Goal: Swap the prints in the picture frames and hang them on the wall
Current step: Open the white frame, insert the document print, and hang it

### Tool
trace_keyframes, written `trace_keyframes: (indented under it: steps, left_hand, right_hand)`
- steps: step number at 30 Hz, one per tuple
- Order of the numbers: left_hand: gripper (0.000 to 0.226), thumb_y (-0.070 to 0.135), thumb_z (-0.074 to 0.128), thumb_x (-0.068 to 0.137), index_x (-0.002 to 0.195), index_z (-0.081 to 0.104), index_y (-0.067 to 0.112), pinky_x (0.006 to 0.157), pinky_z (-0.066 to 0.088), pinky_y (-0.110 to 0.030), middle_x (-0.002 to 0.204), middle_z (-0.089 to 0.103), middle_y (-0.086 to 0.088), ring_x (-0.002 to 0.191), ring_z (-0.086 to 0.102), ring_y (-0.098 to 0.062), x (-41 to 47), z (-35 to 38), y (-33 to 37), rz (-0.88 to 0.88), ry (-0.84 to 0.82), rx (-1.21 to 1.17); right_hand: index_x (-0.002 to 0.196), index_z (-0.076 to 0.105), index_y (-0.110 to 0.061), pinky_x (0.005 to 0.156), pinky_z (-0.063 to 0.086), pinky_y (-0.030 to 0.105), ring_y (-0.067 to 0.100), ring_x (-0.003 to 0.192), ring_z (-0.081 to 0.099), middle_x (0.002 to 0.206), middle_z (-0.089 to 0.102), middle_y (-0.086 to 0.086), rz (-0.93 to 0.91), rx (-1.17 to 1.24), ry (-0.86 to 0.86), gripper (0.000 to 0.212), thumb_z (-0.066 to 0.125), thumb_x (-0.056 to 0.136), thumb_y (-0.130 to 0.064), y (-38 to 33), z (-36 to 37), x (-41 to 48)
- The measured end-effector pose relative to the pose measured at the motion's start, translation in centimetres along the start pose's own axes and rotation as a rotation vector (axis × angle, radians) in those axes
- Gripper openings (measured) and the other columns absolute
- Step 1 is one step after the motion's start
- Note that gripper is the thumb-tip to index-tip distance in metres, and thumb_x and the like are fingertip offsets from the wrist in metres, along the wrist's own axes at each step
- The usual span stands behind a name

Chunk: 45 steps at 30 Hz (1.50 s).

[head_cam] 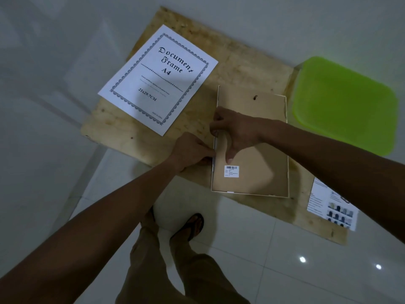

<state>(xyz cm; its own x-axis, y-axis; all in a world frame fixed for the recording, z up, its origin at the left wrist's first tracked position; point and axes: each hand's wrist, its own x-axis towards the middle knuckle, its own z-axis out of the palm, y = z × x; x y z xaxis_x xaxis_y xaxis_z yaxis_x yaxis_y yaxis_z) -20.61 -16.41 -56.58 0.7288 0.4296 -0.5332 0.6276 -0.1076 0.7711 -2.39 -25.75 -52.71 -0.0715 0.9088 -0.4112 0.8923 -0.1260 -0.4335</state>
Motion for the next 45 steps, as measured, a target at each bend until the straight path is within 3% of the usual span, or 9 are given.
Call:
trace_keyframes:
  steps: [6,12,16,25,32,37,45]
  left_hand:
    - [0.009,0.012,0.081,0.073,0.07,0.076,0.005,0.08,0.061,-0.046,0.07,0.074,-0.01,0.072,0.074,-0.026,-0.5,-0.2,0.0,-0.046,-0.029,-0.154]
    - [0.016,0.021,0.084,0.076,0.088,0.081,0.011,0.082,0.059,-0.032,0.078,0.077,-0.004,0.078,0.074,-0.02,-1.3,-0.3,-0.8,0.015,-0.049,-0.144]
    - [0.021,0.025,0.086,0.072,0.091,0.081,0.016,0.08,0.055,-0.029,0.081,0.076,0.002,0.08,0.071,-0.013,-1.1,-0.3,-0.6,0.028,-0.041,-0.043]
    - [0.011,0.024,0.084,0.072,0.08,0.081,0.018,0.061,0.042,-0.018,0.072,0.073,0.004,0.067,0.063,-0.005,-1.2,0.1,-0.1,0.021,0.03,0.038]
    - [0.015,0.026,0.083,0.074,0.088,0.081,0.02,0.067,0.045,-0.015,0.079,0.075,0.006,0.073,0.064,-0.001,-1.5,0.2,-0.2,0.053,0.039,0.041]
    - [0.015,0.026,0.083,0.074,0.086,0.081,0.018,0.073,0.051,-0.024,0.082,0.076,0.002,0.079,0.067,-0.009,-1.2,-0.1,-0.1,0.043,0.007,0.047]
    - [0.017,0.021,0.073,0.083,0.098,0.08,0.016,0.066,0.044,-0.017,0.092,0.074,-0.001,0.083,0.065,-0.014,-0.8,-0.5,-0.1,0.081,-0.025,0.174]
  right_hand:
    - [0.094,0.06,-0.011,0.073,0.039,0.031,0.025,0.095,0.044,0.106,0.044,0.009,-0.049,-0.051,0.036,0.076,0.1,0.038,-0.043,-0.7,-0.3,-0.4]
    - [0.086,0.06,-0.009,0.07,0.038,0.032,0.029,0.09,0.05,0.096,0.052,0.009,-0.086,-0.109,0.039,0.073,0.099,0.036,-0.046,-1.6,-1.0,-0.4]
    - [0.085,0.06,-0.009,0.074,0.047,0.042,0.027,0.088,0.049,0.087,0.053,0.008,-0.072,-0.136,0.029,0.071,0.098,0.038,-0.047,-2.1,-1.3,-0.3]
    - [0.088,0.059,-0.012,0.072,0.041,0.035,0.025,0.094,0.044,0.093,0.052,0.009,-0.029,-0.17,0.039,0.073,0.097,0.039,-0.05,-2.5,-1.6,-0.8]
    - [0.106,0.066,-0.026,0.08,0.047,0.037,0.022,0.11,0.039,0.118,0.047,0.002,0.037,-0.367,-0.133,0.074,0.086,0.047,-0.065,-3.6,-0.2,-1.1]
    - [0.102,0.061,-0.025,0.078,0.052,0.045,0.02,0.106,0.038,0.114,0.047,-0.003,0.083,-0.304,-0.149,0.073,0.087,0.045,-0.063,-3.6,-0.6,-1.2]
    - [0.089,0.056,-0.024,0.087,0.05,0.042,0.021,0.1,0.043,0.102,0.042,-0.002,0.109,-0.298,-0.213,0.068,0.092,0.043,-0.059,-4.2,-2.1,1.3]
